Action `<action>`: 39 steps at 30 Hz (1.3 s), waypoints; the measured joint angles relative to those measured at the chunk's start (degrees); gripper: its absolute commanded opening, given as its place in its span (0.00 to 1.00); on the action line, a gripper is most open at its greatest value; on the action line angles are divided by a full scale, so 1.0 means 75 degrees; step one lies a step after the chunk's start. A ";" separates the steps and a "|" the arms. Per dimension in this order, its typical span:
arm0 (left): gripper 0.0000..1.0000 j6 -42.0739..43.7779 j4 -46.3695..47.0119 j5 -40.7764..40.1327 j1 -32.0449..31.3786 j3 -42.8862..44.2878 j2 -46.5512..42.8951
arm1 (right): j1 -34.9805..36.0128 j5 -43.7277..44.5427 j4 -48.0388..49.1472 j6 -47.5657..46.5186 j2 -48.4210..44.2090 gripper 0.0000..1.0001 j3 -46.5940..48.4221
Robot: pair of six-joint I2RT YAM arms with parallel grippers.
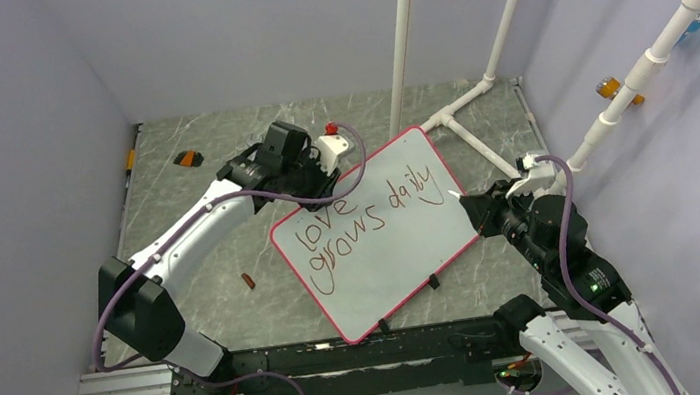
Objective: Write a sentence on the whiteboard
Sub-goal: Pick up the pen cap from the center of the board.
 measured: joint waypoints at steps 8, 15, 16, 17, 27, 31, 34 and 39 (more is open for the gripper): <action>0.43 0.0131 -0.0017 -0.0210 -0.0041 0.0000 0.0000 | 0.0000 0.0000 0.0000 0.0000 0.0006 0.00 0.0000; 0.45 0.0119 -0.0102 -0.0318 -0.0047 0.0000 -0.0032 | 0.0000 0.0000 0.0000 -0.0003 0.0006 0.00 0.0000; 0.46 0.0119 -0.0102 -0.0326 -0.0050 0.0000 -0.0035 | 0.0000 0.0000 0.0000 -0.0003 0.0006 0.00 0.0000; 0.47 0.0119 -0.0102 -0.0347 -0.0052 0.0000 -0.0041 | 0.0000 0.0000 0.0000 0.0000 0.0006 0.00 0.0000; 0.56 -0.0233 -0.0099 -0.0729 -0.0052 0.0000 -0.0405 | 0.0000 -0.0003 0.0000 -0.0003 0.0029 0.00 0.0000; 0.57 -0.0568 -0.0105 -0.1204 -0.0052 0.0000 -0.0988 | 0.0000 -0.0003 0.0000 -0.0009 0.0076 0.00 0.0000; 0.58 -0.0941 -0.0111 -0.1676 -0.0052 -0.0003 -0.1620 | 0.0000 -0.0006 0.0000 -0.0026 0.0117 0.00 0.0000; 0.61 -0.2052 -0.0201 -0.2833 -0.0052 -0.0256 -0.2815 | 0.0000 -0.0009 0.0003 -0.0038 0.0187 0.00 0.0000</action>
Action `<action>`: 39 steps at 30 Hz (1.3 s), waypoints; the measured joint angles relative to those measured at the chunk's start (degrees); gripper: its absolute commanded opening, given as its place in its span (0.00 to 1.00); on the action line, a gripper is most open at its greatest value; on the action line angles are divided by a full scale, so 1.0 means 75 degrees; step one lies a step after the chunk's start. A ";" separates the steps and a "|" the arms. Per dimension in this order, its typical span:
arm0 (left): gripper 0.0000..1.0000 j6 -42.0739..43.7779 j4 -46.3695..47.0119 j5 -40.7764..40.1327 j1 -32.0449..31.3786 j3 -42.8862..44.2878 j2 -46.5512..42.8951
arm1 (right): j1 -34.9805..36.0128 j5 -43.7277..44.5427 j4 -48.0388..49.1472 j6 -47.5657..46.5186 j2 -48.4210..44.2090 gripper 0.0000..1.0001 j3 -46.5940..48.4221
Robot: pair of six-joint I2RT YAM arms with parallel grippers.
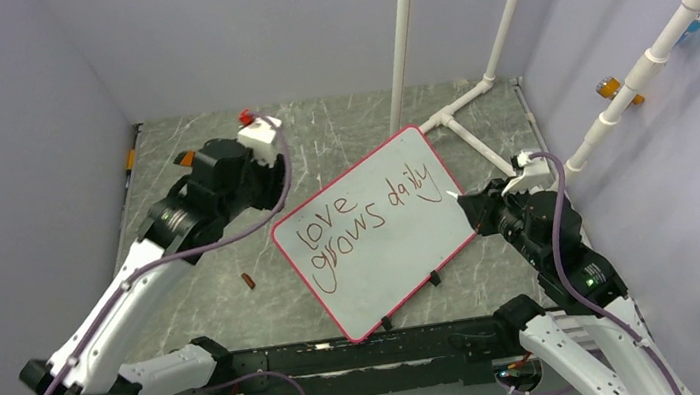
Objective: Write a sentence on the whiteboard
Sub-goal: Pick up the pen cap from the center of the board.
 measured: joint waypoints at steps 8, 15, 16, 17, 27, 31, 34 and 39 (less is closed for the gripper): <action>0.67 -0.2361 -0.1259 -0.2116 0.0000 -0.1160 -0.1597 | 0.0000 -0.0026 0.0006 -0.0012 0.0154 0.00 0.0000; 0.75 -0.4266 -0.2500 -0.3139 0.0184 -0.2381 -0.2285 | 0.0000 -0.0087 0.0006 -0.0006 0.0169 0.00 0.0003; 0.75 -0.4482 -0.2576 -0.3162 0.0265 -0.2602 -0.2390 | 0.0000 -0.0087 0.0006 -0.0003 0.0169 0.00 0.0003; 0.74 -0.4669 -0.2637 -0.3168 0.0358 -0.2812 -0.2474 | 0.0000 -0.0090 0.0006 0.0003 0.0169 0.00 0.0009; 0.62 -0.5409 -0.2139 -0.2311 0.1766 -0.4701 -0.2547 | 0.0000 -0.0096 0.0003 0.0017 0.0140 0.00 0.0023; 0.57 -0.5432 -0.1518 -0.1816 0.1990 -0.5080 -0.2279 | 0.0000 -0.0093 0.0003 0.0017 0.0111 0.00 0.0023; 0.54 -0.5467 -0.1043 -0.1524 0.2078 -0.5275 -0.2092 | 0.0000 -0.0093 0.0003 0.0015 0.0111 0.00 0.0023; 0.48 -0.5648 -0.0539 -0.1239 0.2209 -0.5534 -0.1836 | 0.0000 -0.0093 0.0003 0.0015 0.0111 0.00 0.0023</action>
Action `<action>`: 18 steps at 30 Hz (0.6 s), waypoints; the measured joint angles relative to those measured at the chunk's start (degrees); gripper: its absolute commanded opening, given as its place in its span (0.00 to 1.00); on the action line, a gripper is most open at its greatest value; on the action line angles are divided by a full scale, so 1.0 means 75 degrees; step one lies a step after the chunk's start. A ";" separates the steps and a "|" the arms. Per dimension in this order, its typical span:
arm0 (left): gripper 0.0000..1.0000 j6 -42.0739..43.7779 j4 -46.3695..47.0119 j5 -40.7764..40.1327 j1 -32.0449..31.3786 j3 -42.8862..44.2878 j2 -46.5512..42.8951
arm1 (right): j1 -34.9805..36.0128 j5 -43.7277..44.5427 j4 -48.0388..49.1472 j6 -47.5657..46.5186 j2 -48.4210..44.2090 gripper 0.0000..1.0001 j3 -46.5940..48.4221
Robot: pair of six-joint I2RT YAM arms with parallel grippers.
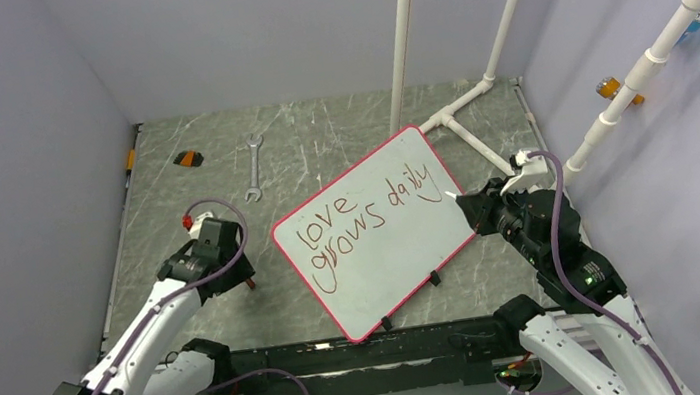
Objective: Write a sentence on the whiteboard
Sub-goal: Pick up the pen cap from the center of the board.
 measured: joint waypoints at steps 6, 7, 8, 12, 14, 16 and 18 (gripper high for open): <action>0.46 -0.0192 0.0458 0.0192 0.0184 -0.0256 0.0300 | 0.0000 0.0000 0.0000 -0.0003 0.0003 0.00 0.0000; 0.45 -0.0195 0.0484 0.0198 0.0192 -0.0271 0.0312 | 0.0000 0.0000 0.0000 -0.0003 0.0003 0.00 0.0000; 0.45 -0.0207 0.0574 0.0248 0.0233 -0.0326 0.0358 | 0.0000 0.0000 0.0000 -0.0003 0.0003 0.00 0.0000; 0.42 -0.0213 0.0889 0.0399 0.0367 -0.0562 0.0527 | 0.0000 0.0003 0.0000 -0.0006 0.0006 0.00 0.0000; 0.41 -0.0213 0.0985 0.0495 0.0411 -0.0638 0.0635 | 0.0000 0.0000 0.0000 -0.0006 0.0009 0.00 0.0000; 0.40 -0.0213 0.1096 0.0560 0.0449 -0.0682 0.0764 | 0.0000 0.0000 0.0003 -0.0006 0.0017 0.00 0.0000; 0.38 -0.0213 0.1189 0.0606 0.0458 -0.0699 0.0866 | 0.0000 0.0003 0.0003 -0.0006 0.0020 0.00 0.0000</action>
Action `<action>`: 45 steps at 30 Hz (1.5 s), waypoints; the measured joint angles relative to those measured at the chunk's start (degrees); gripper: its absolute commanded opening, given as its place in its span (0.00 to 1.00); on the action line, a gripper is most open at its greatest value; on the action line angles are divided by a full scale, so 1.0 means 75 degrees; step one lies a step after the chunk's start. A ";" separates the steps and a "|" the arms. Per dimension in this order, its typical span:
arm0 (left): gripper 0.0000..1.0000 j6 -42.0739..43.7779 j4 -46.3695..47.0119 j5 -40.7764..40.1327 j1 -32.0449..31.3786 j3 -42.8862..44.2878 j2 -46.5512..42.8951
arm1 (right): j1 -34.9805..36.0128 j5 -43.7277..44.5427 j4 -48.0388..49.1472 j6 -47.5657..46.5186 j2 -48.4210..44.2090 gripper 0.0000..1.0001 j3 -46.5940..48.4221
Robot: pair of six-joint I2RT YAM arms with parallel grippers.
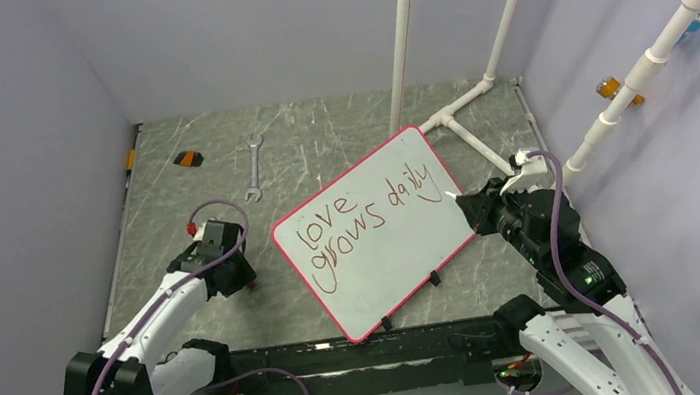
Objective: Write a sentence on the whiteboard
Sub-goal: Pick up the pen cap from the center of the board.
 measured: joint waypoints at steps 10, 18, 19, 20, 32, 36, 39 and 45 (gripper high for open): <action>0.36 -0.0105 0.0347 0.0181 0.0020 -0.0283 0.0254 | 0.0000 -0.0003 0.0003 0.0000 0.0052 0.00 0.0000; 0.32 -0.0105 0.0452 0.0152 0.0026 -0.0219 0.0551 | 0.0000 -0.0003 0.0003 0.0000 0.0055 0.00 0.0000; 0.32 -0.0105 0.0463 0.0143 0.0029 -0.0192 0.0606 | 0.0000 -0.0003 0.0003 0.0000 0.0055 0.00 0.0000; 0.32 -0.0105 0.0481 0.0134 0.0035 -0.0175 0.0641 | 0.0000 -0.0003 0.0003 0.0000 0.0055 0.00 0.0000; 0.43 0.0070 0.0408 -0.0122 0.0055 -0.0143 0.0475 | 0.0000 -0.0003 0.0003 0.0000 0.0055 0.00 0.0000; 0.39 0.0274 0.0326 -0.0227 0.0070 -0.0067 0.0574 | 0.0000 -0.0003 0.0006 0.0000 0.0070 0.00 0.0000; 0.37 0.0411 0.0388 -0.0219 0.0073 -0.0009 0.0784 | 0.0000 -0.0003 0.0006 0.0000 0.0099 0.00 0.0000; 0.36 0.0717 0.0437 -0.0128 0.0076 0.0061 0.0970 | 0.0000 -0.0003 0.0006 -0.0003 0.0105 0.00 0.0000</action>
